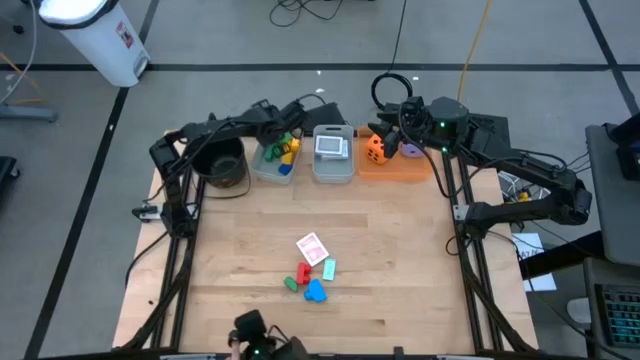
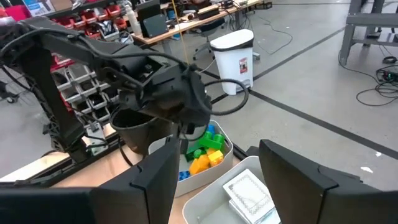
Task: Pick & Place Toys
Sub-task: Put the green game piece into the left gray bin
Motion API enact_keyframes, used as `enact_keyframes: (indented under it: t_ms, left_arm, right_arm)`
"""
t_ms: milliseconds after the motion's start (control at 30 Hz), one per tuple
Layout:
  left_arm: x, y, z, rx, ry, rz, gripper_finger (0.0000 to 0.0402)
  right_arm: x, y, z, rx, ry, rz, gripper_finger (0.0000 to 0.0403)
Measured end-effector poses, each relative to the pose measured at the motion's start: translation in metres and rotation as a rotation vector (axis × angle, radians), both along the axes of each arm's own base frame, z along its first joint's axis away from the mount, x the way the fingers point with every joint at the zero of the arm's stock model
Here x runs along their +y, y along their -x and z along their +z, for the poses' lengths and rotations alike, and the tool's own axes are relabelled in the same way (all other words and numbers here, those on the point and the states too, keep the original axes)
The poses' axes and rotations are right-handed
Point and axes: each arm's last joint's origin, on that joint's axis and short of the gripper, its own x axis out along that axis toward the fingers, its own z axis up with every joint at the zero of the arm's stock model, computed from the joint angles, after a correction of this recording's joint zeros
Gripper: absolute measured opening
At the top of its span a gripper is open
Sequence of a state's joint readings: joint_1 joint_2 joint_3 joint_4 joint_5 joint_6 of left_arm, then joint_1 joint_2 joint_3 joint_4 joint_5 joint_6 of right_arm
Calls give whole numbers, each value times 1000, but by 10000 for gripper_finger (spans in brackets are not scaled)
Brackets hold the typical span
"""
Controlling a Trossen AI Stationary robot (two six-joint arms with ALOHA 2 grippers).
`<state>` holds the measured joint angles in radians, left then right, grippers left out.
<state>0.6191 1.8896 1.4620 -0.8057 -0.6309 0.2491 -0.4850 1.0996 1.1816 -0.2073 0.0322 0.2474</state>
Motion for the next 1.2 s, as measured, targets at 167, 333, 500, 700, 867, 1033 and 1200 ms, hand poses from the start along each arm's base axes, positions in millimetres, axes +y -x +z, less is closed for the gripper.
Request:
enact_keyframes:
  t_ms: [167, 333, 500, 700, 867, 1033, 1200]
  left_arm:
    - [3, 2, 0, 11, 3, 0, 106]
    - [-2, -3, -1, 13, 3, -28, 106]
    - [-6, -8, -2, -10, 17, -56, 106]
    - [-7, -9, -2, -14, 4, -54, 106]
    - [-12, -10, -2, -17, 5, -31, 106]
    - [-21, -13, -8, 5, -12, 37, 106]
    - [-37, -16, -12, -16, -7, 111, 106]
  right_arm:
    - [-1, 1, 0, 5, 10, -43, 210]
    - [-1, 1, 0, 5, 11, -49, 210]
    - [-1, 1, 0, 5, 10, -48, 210]
    - [-1, 1, 0, 2, 4, -46, 210]
    - [-1, 0, 0, -9, -14, -48, 210]
    - [-1, 0, 0, -9, -16, -48, 210]
    - [-1, 0, 0, -10, -16, -48, 210]
